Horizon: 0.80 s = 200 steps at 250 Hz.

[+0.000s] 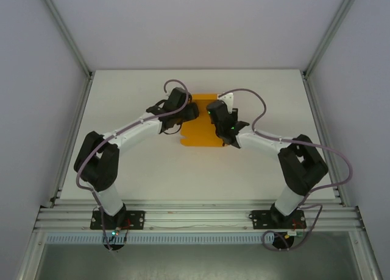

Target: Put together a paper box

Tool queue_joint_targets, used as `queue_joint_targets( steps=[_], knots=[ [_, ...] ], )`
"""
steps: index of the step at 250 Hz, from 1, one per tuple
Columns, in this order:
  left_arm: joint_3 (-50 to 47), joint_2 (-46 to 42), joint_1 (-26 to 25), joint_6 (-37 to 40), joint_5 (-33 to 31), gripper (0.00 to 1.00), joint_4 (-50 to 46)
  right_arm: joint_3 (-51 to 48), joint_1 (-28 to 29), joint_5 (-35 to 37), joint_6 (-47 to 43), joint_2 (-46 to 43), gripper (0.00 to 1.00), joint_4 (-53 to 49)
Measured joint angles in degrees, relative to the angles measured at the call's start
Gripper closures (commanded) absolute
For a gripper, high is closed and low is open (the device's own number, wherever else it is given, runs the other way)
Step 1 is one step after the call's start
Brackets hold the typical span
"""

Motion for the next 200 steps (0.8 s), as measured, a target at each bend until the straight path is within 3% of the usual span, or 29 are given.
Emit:
queue_joint_targets(
  steps=[65, 93, 200],
  knots=[
    [-1.3, 0.2, 0.8, 8.0, 0.7, 0.43, 3.1, 0.4, -1.5, -8.1, 1.7, -2.8, 1.0, -3.0],
    [-3.2, 0.2, 1.9, 10.2, 2.4, 0.59, 5.9, 0.4, -2.4, -12.4, 2.2, -3.9, 1.0, -4.0],
    [-3.4, 0.1, 2.2, 12.8, 1.4, 0.52, 7.7, 1.9, -2.8, -16.6, 2.5, -4.2, 1.0, -7.3]
  ],
)
